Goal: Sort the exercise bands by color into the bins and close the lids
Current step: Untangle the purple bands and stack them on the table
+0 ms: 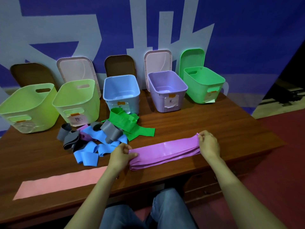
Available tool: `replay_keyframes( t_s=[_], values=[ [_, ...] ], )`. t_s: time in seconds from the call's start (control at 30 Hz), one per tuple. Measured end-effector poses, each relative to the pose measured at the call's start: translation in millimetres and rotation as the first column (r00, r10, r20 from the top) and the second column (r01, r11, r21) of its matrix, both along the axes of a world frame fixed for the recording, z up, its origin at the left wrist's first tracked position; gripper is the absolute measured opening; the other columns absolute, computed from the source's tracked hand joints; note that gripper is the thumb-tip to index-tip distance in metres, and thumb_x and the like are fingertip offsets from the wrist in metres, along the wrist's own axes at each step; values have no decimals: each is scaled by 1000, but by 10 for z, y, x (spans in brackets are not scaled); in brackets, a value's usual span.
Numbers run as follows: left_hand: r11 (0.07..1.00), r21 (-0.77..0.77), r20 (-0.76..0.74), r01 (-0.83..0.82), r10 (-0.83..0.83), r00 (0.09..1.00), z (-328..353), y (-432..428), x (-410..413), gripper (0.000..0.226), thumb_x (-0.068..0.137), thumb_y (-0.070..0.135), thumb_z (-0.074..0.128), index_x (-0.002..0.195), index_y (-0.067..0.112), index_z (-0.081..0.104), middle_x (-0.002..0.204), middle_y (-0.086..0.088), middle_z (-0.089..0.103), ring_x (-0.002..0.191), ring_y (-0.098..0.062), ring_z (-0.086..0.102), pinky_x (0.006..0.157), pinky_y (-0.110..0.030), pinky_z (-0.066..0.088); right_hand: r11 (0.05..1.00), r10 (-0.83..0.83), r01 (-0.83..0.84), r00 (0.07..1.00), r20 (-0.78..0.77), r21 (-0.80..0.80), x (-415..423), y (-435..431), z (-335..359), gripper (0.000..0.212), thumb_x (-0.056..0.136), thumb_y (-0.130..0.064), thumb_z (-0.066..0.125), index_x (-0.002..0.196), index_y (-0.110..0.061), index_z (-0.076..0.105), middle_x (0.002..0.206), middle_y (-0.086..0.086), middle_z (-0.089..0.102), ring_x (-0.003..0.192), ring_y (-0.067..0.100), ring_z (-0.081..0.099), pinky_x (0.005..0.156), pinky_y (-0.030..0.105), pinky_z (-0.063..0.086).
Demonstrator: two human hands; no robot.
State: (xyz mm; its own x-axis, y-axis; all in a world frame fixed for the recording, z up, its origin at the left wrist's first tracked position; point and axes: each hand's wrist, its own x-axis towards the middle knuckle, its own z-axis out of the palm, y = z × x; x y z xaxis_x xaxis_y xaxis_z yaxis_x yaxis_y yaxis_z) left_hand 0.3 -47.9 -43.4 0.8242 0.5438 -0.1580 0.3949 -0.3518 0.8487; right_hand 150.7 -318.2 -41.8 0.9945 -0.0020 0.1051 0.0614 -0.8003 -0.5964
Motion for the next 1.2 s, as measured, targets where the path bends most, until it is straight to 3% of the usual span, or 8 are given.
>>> replay_keyframes(
  t_s=[0.27, 0.53, 0.63, 0.8, 0.97, 1.1, 1.2],
  values=[
    [988, 153, -86, 34, -21, 996, -69, -52, 37, 30, 74, 18, 78, 92, 13, 55, 72, 1, 50, 66, -13, 45, 54, -23, 34, 1000, 9, -9, 1000, -20, -19, -23, -22, -185, 20, 96, -21, 46, 103, -9, 60, 110, 14, 60, 99, 37, 57, 76, 38, 44],
    [994, 109, -92, 14, -4, 996, -135, -82, 3, 29, 72, 16, 80, 89, 13, 57, 72, 2, 52, 64, -11, 46, 55, -23, 36, 1000, 17, -16, 999, 36, -22, -76, -26, -337, 20, 96, -16, 44, 109, -9, 58, 112, 14, 57, 102, 36, 54, 77, 40, 45],
    [999, -44, -68, -32, 29, 997, -134, -61, 9, 29, 71, 12, 80, 88, 14, 58, 78, -1, 54, 71, -16, 50, 59, -25, 41, 999, -19, 16, 998, 63, 40, -81, -23, -363, 20, 96, -14, 44, 110, -8, 58, 111, 15, 58, 102, 36, 55, 75, 37, 43],
    [928, -361, 40, -96, 118, 992, 2, -12, -25, 31, 73, -6, 73, 97, 10, 59, 100, -11, 61, 93, -27, 60, 76, -38, 55, 988, -46, 31, 994, 100, 152, -88, -20, -400, 19, 94, -11, 45, 107, -8, 58, 109, 15, 60, 100, 36, 55, 77, 39, 43],
    [846, -528, 102, -70, 145, 984, 67, -3, -44, 42, 69, -20, 65, 96, 11, 59, 101, -10, 61, 96, -26, 59, 73, -37, 56, 966, -67, 13, 977, 200, 258, -117, 9, -372, 19, 95, -9, 45, 108, -6, 59, 109, 12, 61, 101, 31, 55, 81, 37, 43],
    [848, -515, -8, -121, 137, 991, -10, -68, -75, 49, 67, -30, 54, 92, 11, 57, 98, -10, 58, 90, -24, 58, 59, -28, 54, 979, -50, 16, 985, 165, 203, -109, -12, -467, 18, 93, -6, 46, 106, -5, 59, 106, 14, 62, 103, 32, 52, 84, 39, 41],
    [896, -420, -48, -146, 138, 989, -83, -125, -79, 49, 65, -28, 59, 91, 14, 58, 100, -8, 57, 89, -24, 56, 65, -33, 53, 992, -38, 21, 989, 144, 121, -116, -13, -524, 17, 93, -7, 48, 104, -7, 60, 105, 13, 61, 103, 32, 49, 86, 43, 40]
  ],
)
